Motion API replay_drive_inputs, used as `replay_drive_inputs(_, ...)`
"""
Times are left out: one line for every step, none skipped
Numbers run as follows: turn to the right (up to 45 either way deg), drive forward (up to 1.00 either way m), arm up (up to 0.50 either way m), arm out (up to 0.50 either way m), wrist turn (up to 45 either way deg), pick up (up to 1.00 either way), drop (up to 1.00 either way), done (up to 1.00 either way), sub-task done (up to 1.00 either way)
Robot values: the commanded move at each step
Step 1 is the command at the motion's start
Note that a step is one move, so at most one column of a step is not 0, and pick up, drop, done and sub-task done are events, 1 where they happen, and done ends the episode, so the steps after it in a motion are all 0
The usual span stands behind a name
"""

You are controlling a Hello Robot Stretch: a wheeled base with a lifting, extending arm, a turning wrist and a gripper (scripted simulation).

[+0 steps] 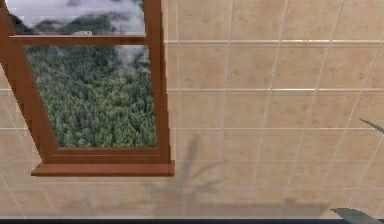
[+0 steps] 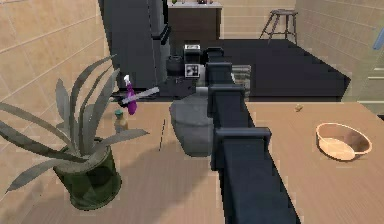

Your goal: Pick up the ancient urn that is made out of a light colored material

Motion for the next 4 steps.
replay_drive_inputs(0.0,0.0,0.0,0.0,45.0,0.0,0.0,0.0,0.0)
replay_drive_inputs(0.0,0.0,0.0,0.0,12.0,0.0,0.0,0.0,0.0)
replay_drive_inputs(0.0,0.0,0.0,0.0,0.0,1.0,0.0,0.0,0.0)
replay_drive_inputs(0.0,0.0,0.0,0.0,0.0,0.0,0.0,1.0,0.0)
